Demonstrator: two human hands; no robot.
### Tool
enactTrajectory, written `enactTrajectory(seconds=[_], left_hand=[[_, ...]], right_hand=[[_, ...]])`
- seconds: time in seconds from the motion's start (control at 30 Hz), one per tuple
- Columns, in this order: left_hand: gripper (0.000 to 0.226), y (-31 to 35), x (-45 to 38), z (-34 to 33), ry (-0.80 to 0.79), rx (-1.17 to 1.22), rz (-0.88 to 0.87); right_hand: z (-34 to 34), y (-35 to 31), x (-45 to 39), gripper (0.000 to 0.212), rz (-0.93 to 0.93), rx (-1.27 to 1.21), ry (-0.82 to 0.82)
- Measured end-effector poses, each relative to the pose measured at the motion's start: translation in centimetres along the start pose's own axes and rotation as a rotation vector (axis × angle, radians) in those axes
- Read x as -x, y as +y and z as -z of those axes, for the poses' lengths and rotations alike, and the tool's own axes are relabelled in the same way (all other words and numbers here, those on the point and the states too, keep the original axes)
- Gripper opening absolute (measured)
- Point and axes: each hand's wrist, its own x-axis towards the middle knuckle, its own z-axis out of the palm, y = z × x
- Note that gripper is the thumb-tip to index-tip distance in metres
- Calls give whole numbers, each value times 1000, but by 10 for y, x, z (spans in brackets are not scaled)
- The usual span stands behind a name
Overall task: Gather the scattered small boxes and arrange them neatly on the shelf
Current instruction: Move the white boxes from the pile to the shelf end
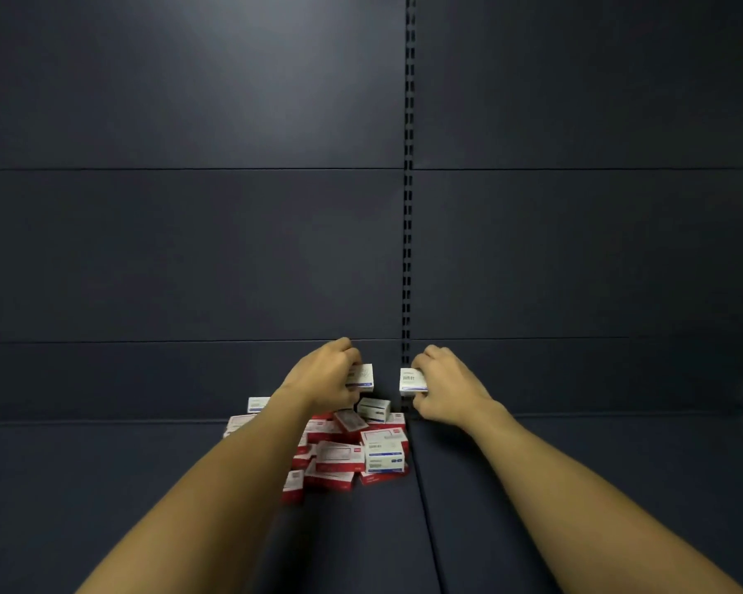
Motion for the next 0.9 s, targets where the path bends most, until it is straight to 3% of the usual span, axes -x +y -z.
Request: enactTrajectory(seconds=[0.57,0.9], left_hand=[[38,195,-50,-44,-182,-38,-359],[35,314,-59,-42,-124,19,-394]], right_hand=[[99,143,160,36,-450,219,9],[182,208,279,32,-642,320,2]])
